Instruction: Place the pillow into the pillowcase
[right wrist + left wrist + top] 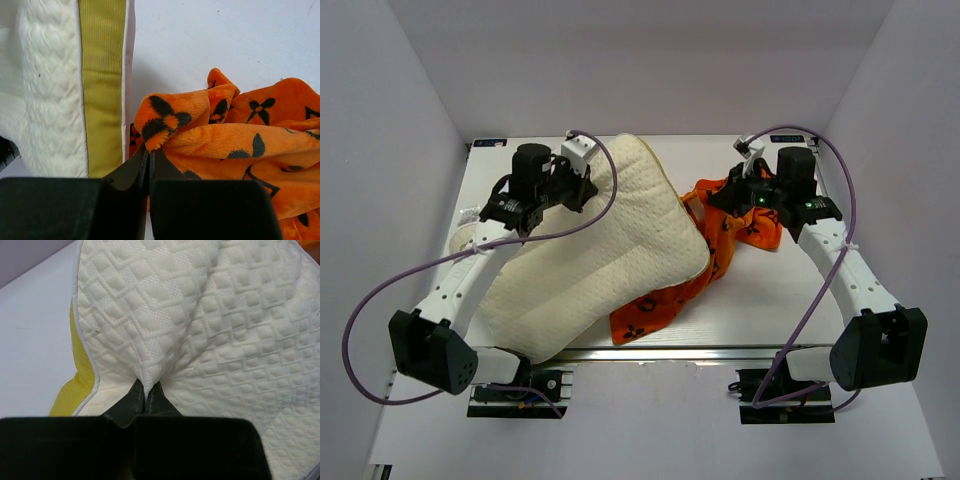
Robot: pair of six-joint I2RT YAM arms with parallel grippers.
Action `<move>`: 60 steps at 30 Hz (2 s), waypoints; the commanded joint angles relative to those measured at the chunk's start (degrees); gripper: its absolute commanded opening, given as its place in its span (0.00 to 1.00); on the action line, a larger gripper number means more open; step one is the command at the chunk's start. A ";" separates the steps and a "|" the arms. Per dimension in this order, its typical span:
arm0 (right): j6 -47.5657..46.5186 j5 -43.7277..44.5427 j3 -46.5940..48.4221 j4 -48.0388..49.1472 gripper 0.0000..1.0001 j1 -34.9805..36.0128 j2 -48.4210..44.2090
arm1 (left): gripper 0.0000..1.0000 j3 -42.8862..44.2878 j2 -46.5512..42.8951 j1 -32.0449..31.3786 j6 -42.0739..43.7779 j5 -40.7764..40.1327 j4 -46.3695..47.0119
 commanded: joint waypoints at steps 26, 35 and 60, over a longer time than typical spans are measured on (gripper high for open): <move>6.41 -2.22 0.95 -1.20 0.00 3.86 -6.76 | 0.00 -0.13 -2.20 -15.35 4.61 -34.12 14.14; 14.60 5.78 4.46 6.89 0.00 6.07 -3.42 | 0.00 -5.75 -2.11 -26.17 -0.92 -35.43 17.66; 25.24 16.86 3.85 27.90 0.00 6.07 -4.56 | 0.00 -19.64 -1.15 -36.72 -13.49 -29.29 28.64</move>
